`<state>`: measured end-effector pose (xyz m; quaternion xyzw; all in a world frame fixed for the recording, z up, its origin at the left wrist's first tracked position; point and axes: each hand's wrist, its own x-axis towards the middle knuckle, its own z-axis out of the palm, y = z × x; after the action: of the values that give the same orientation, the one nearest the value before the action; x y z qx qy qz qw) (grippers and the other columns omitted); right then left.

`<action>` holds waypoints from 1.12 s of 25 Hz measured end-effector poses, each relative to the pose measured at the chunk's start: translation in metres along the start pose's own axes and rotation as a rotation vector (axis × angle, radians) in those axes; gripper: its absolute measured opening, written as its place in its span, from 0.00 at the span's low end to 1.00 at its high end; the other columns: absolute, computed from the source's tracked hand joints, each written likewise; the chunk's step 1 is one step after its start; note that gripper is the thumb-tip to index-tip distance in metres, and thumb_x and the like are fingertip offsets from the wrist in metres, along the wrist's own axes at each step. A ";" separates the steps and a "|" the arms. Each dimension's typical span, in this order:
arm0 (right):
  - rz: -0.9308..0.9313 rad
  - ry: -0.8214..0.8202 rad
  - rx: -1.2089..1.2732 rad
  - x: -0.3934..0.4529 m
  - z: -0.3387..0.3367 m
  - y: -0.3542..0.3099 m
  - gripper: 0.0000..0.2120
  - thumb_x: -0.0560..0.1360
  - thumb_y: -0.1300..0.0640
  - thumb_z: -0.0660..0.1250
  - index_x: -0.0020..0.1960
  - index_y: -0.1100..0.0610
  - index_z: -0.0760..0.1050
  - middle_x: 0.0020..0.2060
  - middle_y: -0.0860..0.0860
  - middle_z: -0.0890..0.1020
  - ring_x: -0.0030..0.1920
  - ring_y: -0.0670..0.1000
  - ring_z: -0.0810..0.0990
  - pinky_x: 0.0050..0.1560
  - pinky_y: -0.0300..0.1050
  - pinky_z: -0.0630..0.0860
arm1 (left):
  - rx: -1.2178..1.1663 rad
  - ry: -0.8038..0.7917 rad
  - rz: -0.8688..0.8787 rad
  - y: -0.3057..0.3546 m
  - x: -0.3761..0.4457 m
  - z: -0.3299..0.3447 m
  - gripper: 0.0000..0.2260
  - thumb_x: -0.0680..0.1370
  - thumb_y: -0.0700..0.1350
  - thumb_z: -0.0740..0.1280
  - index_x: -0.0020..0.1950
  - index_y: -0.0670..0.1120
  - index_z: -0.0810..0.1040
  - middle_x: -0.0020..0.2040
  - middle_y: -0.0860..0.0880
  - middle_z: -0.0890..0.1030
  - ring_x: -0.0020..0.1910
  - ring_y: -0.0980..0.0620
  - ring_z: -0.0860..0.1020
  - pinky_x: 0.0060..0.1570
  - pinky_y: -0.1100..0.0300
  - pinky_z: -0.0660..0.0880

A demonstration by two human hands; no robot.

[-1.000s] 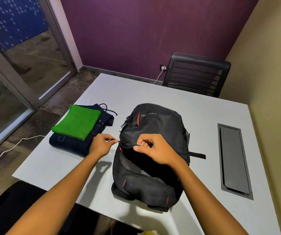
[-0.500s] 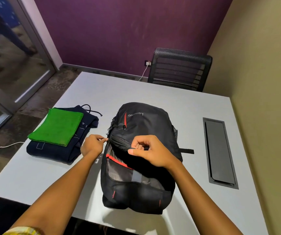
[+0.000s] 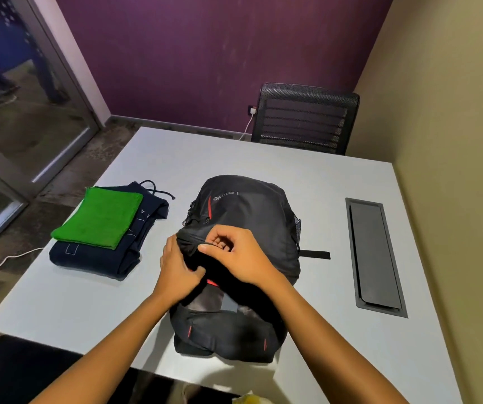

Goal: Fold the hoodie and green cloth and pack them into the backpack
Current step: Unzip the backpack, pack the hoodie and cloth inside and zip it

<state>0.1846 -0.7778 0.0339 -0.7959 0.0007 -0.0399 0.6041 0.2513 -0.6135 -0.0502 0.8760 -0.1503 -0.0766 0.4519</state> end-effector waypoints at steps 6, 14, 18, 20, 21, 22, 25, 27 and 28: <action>0.018 -0.017 -0.092 -0.006 0.011 0.011 0.11 0.75 0.45 0.71 0.42 0.53 0.79 0.35 0.43 0.79 0.39 0.43 0.75 0.45 0.43 0.76 | 0.220 0.124 0.405 0.026 -0.008 -0.013 0.23 0.64 0.44 0.73 0.59 0.52 0.78 0.61 0.58 0.75 0.65 0.53 0.70 0.66 0.43 0.65; 0.801 0.301 -0.388 0.000 -0.026 0.066 0.41 0.72 0.39 0.71 0.77 0.42 0.53 0.79 0.55 0.46 0.77 0.65 0.49 0.72 0.72 0.54 | 0.013 -0.060 -0.062 0.003 -0.011 0.010 0.17 0.70 0.32 0.71 0.48 0.54 0.86 0.75 0.44 0.68 0.72 0.44 0.70 0.72 0.56 0.64; 0.710 0.326 -0.377 0.017 -0.026 0.098 0.43 0.79 0.54 0.67 0.79 0.40 0.40 0.79 0.59 0.45 0.75 0.67 0.58 0.71 0.69 0.61 | -0.004 -0.085 -0.124 0.000 0.008 0.008 0.18 0.72 0.30 0.67 0.55 0.46 0.86 0.73 0.45 0.72 0.70 0.45 0.73 0.66 0.65 0.64; 0.683 0.341 -0.415 0.032 -0.026 0.102 0.43 0.80 0.56 0.66 0.79 0.40 0.38 0.79 0.60 0.47 0.75 0.66 0.60 0.70 0.69 0.62 | 0.004 -0.101 -0.133 -0.004 0.028 0.004 0.20 0.71 0.29 0.65 0.55 0.47 0.86 0.72 0.46 0.73 0.69 0.46 0.73 0.66 0.66 0.64; 0.684 0.349 -0.434 0.040 -0.027 0.103 0.43 0.80 0.57 0.65 0.79 0.40 0.38 0.79 0.60 0.48 0.75 0.66 0.61 0.69 0.69 0.63 | 0.013 -0.113 -0.134 -0.006 0.038 0.002 0.21 0.71 0.29 0.64 0.54 0.48 0.86 0.72 0.46 0.73 0.69 0.46 0.73 0.65 0.66 0.64; 0.691 0.358 -0.451 0.047 -0.029 0.104 0.42 0.80 0.57 0.65 0.79 0.40 0.37 0.79 0.60 0.49 0.74 0.65 0.62 0.69 0.68 0.64 | 0.025 -0.123 -0.129 -0.008 0.048 0.002 0.20 0.71 0.30 0.64 0.54 0.48 0.86 0.72 0.46 0.73 0.69 0.46 0.73 0.65 0.66 0.64; 0.691 0.377 -0.496 0.070 -0.033 0.109 0.42 0.80 0.57 0.64 0.79 0.41 0.37 0.79 0.59 0.52 0.74 0.64 0.63 0.67 0.65 0.66 | 0.043 -0.164 -0.106 -0.010 0.074 0.000 0.20 0.72 0.31 0.63 0.55 0.49 0.86 0.71 0.45 0.73 0.70 0.46 0.72 0.67 0.63 0.64; 0.683 0.404 -0.513 0.084 -0.035 0.113 0.42 0.79 0.57 0.65 0.80 0.41 0.39 0.79 0.59 0.53 0.73 0.64 0.64 0.66 0.65 0.66 | 0.052 -0.197 -0.078 -0.012 0.090 -0.002 0.21 0.72 0.30 0.63 0.56 0.49 0.86 0.71 0.45 0.73 0.70 0.45 0.71 0.68 0.61 0.64; 0.687 0.426 -0.519 0.091 -0.035 0.115 0.42 0.79 0.57 0.66 0.80 0.41 0.40 0.78 0.59 0.54 0.73 0.63 0.64 0.67 0.66 0.65 | 0.061 -0.216 -0.052 -0.015 0.097 -0.003 0.21 0.72 0.30 0.64 0.57 0.49 0.85 0.71 0.45 0.73 0.70 0.45 0.71 0.67 0.62 0.63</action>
<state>0.2788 -0.8470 -0.0619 -0.8482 0.3975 0.0012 0.3501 0.3469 -0.6355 -0.0602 0.8796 -0.1776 -0.1778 0.4040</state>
